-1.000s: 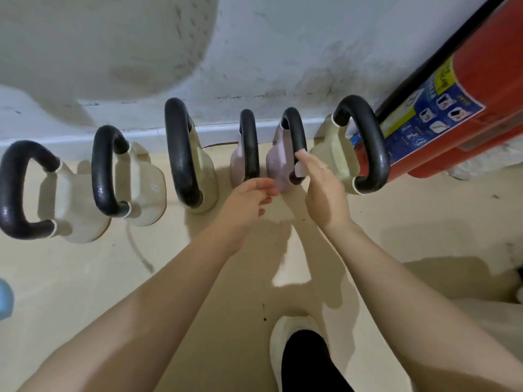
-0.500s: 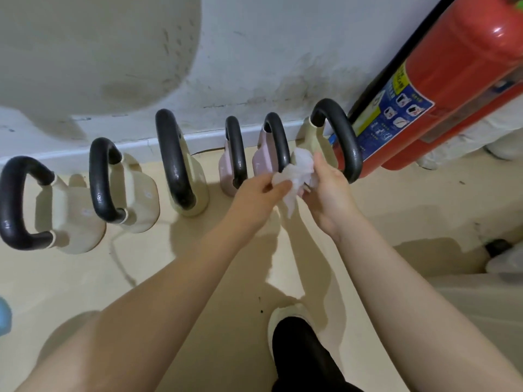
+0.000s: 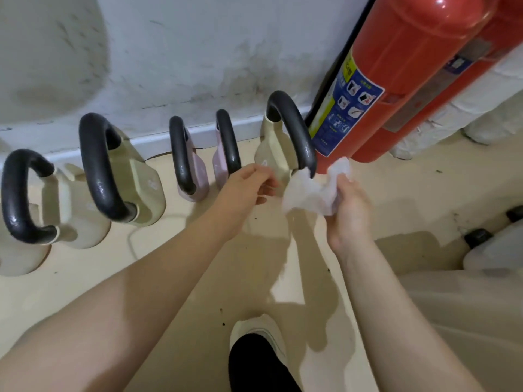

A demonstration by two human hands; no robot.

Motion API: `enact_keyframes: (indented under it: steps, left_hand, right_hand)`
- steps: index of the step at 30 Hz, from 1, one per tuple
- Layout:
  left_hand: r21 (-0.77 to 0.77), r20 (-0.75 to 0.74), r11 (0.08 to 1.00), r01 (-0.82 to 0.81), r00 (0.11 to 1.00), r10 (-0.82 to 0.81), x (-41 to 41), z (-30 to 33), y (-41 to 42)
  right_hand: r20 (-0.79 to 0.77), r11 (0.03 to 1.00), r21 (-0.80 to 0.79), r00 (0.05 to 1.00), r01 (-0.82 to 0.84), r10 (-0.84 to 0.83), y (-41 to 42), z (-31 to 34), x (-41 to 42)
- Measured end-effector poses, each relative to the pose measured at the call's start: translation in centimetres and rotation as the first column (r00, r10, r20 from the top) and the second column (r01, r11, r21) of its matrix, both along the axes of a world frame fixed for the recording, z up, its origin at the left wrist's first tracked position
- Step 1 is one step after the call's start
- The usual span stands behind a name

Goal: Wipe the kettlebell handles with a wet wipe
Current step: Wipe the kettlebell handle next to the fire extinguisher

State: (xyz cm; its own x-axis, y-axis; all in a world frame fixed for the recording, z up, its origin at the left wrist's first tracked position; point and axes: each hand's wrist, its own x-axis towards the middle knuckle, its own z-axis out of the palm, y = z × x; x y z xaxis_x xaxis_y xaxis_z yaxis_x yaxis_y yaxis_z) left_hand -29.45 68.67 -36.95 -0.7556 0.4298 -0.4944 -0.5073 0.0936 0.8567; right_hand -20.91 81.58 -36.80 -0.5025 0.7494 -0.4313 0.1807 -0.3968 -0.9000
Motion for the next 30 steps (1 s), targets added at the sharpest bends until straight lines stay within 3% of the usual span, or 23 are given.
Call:
enact_keyframes:
  steps: [2, 4, 6, 9, 12, 14, 16, 20, 23, 27, 30]
  left_hand:
    - [-0.047, -0.01, 0.999, 0.015, 1.0, -0.015, -0.1, -0.6, 1.1]
    - [-0.09, -0.004, 0.996, 0.024, 1.0, -0.025, -0.4, -1.0, 2.3]
    - [-0.146, -0.036, 0.988, 0.053, 0.998, -0.058, -0.7, -1.2, 3.3]
    - [-0.192, -0.094, 0.977, 0.087, 0.99, -0.106, -1.6, -1.1, 4.5]
    - [-0.22, -0.098, 0.971, 0.09, 0.989, -0.114, -2.9, -1.1, 5.7]
    - [-0.243, -0.106, 0.965, 0.097, 0.986, -0.126, -3.5, -0.9, 6.7]
    - [-0.242, -0.099, 0.968, 0.073, 0.99, -0.099, -3.9, -0.9, 7.7]
    - [-0.22, 0.006, 0.975, 0.004, 1.0, -0.002, -4.6, -1.1, 8.6]
    - [-0.225, 0.049, 0.973, 0.047, 0.998, -0.037, -5.3, -0.9, 8.3]
    - [-0.251, 0.108, 0.958, 0.139, 0.987, -0.115, -6.1, -0.4, 8.2]
    - [-0.209, 0.168, 0.969, 0.13, 0.981, -0.095, -6.3, -0.3, 8.2]
  right_hand:
    - [0.139, 0.892, 0.44, 0.973, 0.105, -0.183, 0.9, -1.2, 0.8]
    - [0.114, 0.826, 0.545, 0.964, 0.143, -0.242, 1.4, -1.9, 0.4]
    - [0.109, 0.844, 0.527, 0.976, 0.105, -0.189, 1.5, -2.5, -1.0]
    - [0.138, 0.868, 0.48, 0.988, -0.122, 0.063, 1.0, -3.1, -3.1]
    - [0.016, 0.921, 0.32, 0.973, -0.225, 0.232, 0.7, -3.2, -3.5]
    - [-0.007, 0.946, 0.276, 0.984, -0.167, 0.176, 1.0, -3.3, -3.6]
    - [0.03, 0.929, 0.346, 0.991, -0.13, 0.128, 1.6, -3.5, -4.3]
    - [-0.001, 0.928, 0.329, 0.982, -0.176, 0.186, 2.1, -3.4, -5.6]
    - [-0.069, 0.938, 0.308, 0.98, -0.156, 0.185, 0.9, -3.1, -4.7]
    - [-0.085, 0.974, 0.225, 0.996, 0.026, -0.007, 2.3, -3.0, -4.9]
    - [-0.008, 0.934, 0.348, 0.997, -0.074, 0.082, 3.0, -2.6, -5.9]
